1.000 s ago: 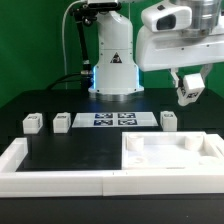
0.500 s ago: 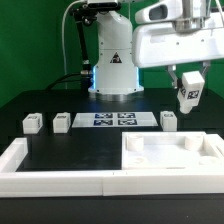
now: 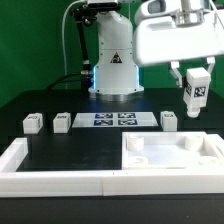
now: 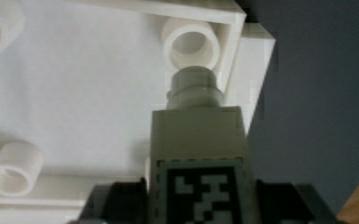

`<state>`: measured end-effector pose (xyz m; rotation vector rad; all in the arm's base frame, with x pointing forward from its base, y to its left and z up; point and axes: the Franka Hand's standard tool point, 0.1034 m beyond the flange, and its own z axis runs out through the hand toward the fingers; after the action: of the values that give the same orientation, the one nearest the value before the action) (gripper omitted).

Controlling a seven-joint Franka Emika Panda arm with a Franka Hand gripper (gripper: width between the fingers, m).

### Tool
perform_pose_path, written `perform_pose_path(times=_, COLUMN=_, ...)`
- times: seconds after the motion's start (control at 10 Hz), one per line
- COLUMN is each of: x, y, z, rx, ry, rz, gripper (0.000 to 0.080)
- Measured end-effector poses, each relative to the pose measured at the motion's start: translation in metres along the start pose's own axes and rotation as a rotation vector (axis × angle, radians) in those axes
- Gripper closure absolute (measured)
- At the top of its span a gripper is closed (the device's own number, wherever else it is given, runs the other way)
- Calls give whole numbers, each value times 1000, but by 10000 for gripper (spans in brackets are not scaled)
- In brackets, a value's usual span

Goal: Assemble square table

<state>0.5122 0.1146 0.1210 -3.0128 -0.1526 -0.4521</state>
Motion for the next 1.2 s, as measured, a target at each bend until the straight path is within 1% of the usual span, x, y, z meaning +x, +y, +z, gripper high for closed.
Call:
perform_pose_path(times=0.2, x=23, y=0, z=12, rx=6, ry=19, rz=-16, gripper=509)
perform_pose_path(times=0.3, x=33, y=0, z=20, rx=9, ry=35, rz=-33, gripper=509)
perform_pose_path(times=0.4, x=39, y=-1, z=29, rx=12, ry=36, rz=-44, gripper=509)
perform_pose_path(times=0.7, x=40, y=0, z=30, rx=10, ry=72, rz=-42, gripper=509)
perform_pose_path(times=0.8, x=43, y=1, z=28, rx=8, ry=115, rz=-42, gripper=509)
perform_pose_path(times=0.9, x=42, y=3, z=31, rx=5, ry=141, rz=-51, gripper=509)
perform_pose_path(times=1.0, x=49, y=7, z=35, rx=4, ry=129, rz=-70, gripper=509)
perform_pose_path(times=1.2, x=75, y=9, z=39, rx=3, ry=158, rz=-96, gripper=509)
